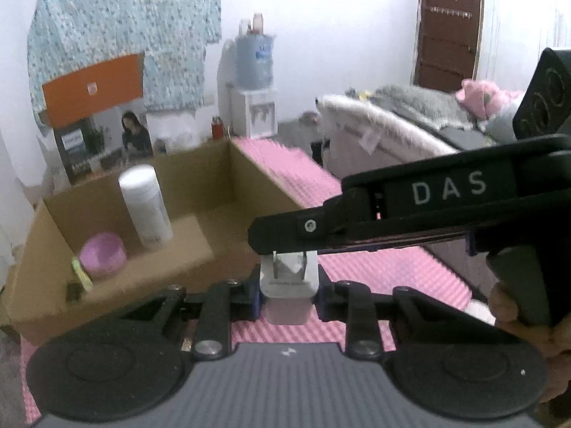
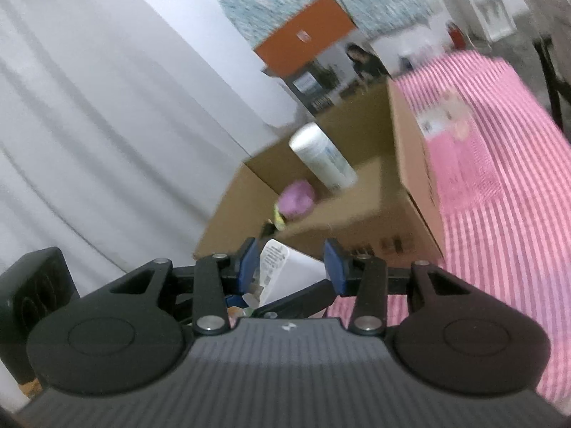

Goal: Organize rigid objects
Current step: 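Carry the white charger into the box and open the right gripper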

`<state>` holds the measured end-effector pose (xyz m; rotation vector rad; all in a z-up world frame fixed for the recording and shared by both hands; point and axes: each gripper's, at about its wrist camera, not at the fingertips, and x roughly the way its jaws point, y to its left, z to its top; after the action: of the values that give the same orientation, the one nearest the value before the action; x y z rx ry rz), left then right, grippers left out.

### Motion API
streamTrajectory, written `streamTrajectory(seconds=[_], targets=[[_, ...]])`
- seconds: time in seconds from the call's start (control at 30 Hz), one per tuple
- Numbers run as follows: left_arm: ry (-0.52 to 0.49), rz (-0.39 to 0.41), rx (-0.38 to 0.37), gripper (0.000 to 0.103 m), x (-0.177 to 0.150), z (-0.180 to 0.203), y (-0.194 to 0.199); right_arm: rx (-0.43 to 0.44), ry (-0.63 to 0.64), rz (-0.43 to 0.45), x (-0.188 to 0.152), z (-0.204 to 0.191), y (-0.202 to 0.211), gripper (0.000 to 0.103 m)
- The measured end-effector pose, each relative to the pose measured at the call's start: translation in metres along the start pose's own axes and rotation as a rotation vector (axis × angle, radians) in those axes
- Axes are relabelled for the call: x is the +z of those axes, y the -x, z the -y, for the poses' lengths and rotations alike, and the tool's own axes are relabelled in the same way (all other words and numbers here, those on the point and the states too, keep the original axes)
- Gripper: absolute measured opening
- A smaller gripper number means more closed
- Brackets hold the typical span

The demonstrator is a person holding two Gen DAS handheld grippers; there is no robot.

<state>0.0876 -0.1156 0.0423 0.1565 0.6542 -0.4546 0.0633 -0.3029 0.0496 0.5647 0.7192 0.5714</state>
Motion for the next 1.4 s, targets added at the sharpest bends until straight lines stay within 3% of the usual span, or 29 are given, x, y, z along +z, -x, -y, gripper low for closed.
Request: streamTrajectory(seconds=[0.23,0.63,1.0,1.4], targets=[[0.073,0.002,-0.019,0.028,0.047,-0.02,-0.023,0.005,0.062,-0.001,0.056,-0.011,-0.016,0.041],[0.208,-0.166,-0.001,0.028,0.096,-0.066,-0.124,-0.099,0.071,-0.166,0.139,0.032,-0.117,0.04],[0.261,-0.263,0.063,0.028,0.104,-0.099,-0.179,-0.149,0.088,-0.27,0.163,0.063,-0.194,0.038],[0.316,-0.256,0.1,0.029,0.111,-0.111,-0.202,-0.182,0.14,-0.263,0.177,0.065,-0.211,0.039]])
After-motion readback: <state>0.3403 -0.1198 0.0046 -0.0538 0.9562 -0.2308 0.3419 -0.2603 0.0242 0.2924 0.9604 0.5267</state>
